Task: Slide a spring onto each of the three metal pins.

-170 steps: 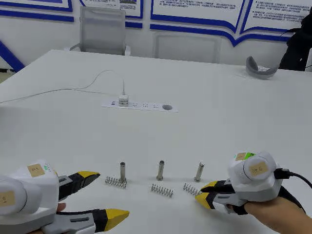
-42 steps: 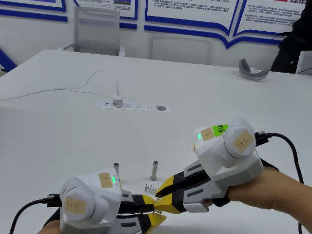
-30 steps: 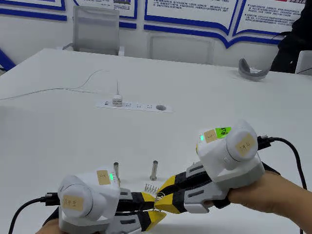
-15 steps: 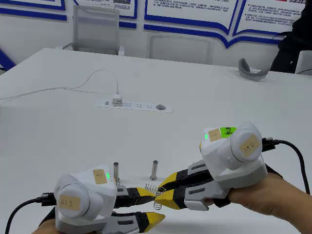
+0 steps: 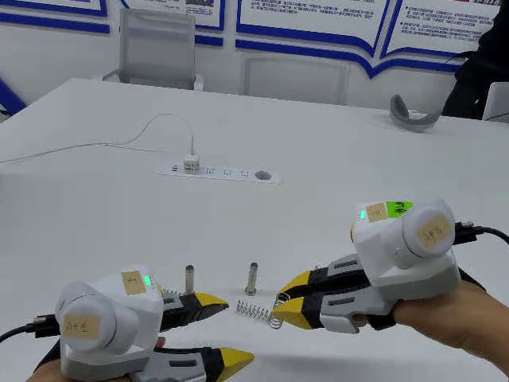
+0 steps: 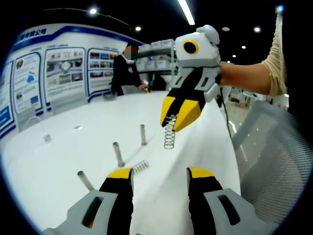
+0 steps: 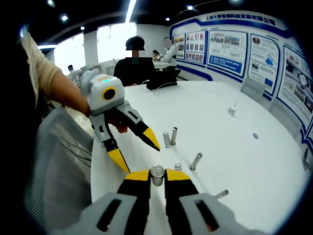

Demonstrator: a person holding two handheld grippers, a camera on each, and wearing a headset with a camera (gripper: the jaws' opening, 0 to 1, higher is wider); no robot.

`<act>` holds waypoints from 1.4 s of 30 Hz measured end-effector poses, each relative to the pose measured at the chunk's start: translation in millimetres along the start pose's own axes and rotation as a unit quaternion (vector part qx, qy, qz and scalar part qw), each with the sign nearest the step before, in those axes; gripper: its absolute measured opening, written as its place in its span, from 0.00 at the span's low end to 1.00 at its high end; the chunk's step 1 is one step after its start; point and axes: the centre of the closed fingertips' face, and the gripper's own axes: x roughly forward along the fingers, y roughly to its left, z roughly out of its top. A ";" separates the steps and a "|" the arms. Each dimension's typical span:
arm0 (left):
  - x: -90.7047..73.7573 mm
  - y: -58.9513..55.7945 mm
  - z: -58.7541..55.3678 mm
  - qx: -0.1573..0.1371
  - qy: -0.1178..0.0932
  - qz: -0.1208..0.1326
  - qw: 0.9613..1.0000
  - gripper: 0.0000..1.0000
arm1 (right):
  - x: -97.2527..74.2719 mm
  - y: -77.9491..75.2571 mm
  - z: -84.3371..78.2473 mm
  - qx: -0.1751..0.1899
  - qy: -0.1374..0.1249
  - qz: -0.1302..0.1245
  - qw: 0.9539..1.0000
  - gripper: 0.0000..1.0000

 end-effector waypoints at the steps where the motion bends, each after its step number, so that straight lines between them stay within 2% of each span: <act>1: -2.1 1.9 -0.9 -0.002 -0.001 0.004 1.000 0.46 | -2.3 -3.1 -0.6 0.002 -0.001 -0.005 1.000 0.12; 10: -17.3 13.8 -8.1 -0.018 -0.002 0.033 0.999 0.52 | -16.3 -22.9 -3.7 0.019 -0.009 -0.037 0.999 0.12; 14: -25.5 18.9 -9.4 -0.022 -0.003 0.045 0.999 0.54 | -22.5 -35.8 -4.7 0.028 -0.011 -0.059 0.998 0.12; 20: -37.1 25.6 -12.0 -0.022 -0.004 0.064 0.998 0.57 | -36.5 -56.5 -5.4 0.046 -0.020 -0.092 0.994 0.12; 26: -46.3 32.5 -15.7 -0.030 -0.006 0.080 0.996 0.58 | -48.6 -78.6 -5.1 0.062 -0.031 -0.132 0.989 0.12; 34: -50.4 36.5 -15.6 -0.032 -0.007 0.089 0.995 0.59 | -46.2 -101.7 -7.8 0.077 -0.037 -0.169 0.982 0.12; 37: -51.3 36.8 -15.4 -0.031 -0.007 0.090 0.995 0.60 | -42.1 -107.7 -10.5 0.084 -0.036 -0.177 0.980 0.12; 42: -52.7 37.6 -16.4 -0.034 -0.006 0.092 0.995 0.61 | -33.3 -112.5 -18.9 0.094 -0.025 -0.174 0.980 0.12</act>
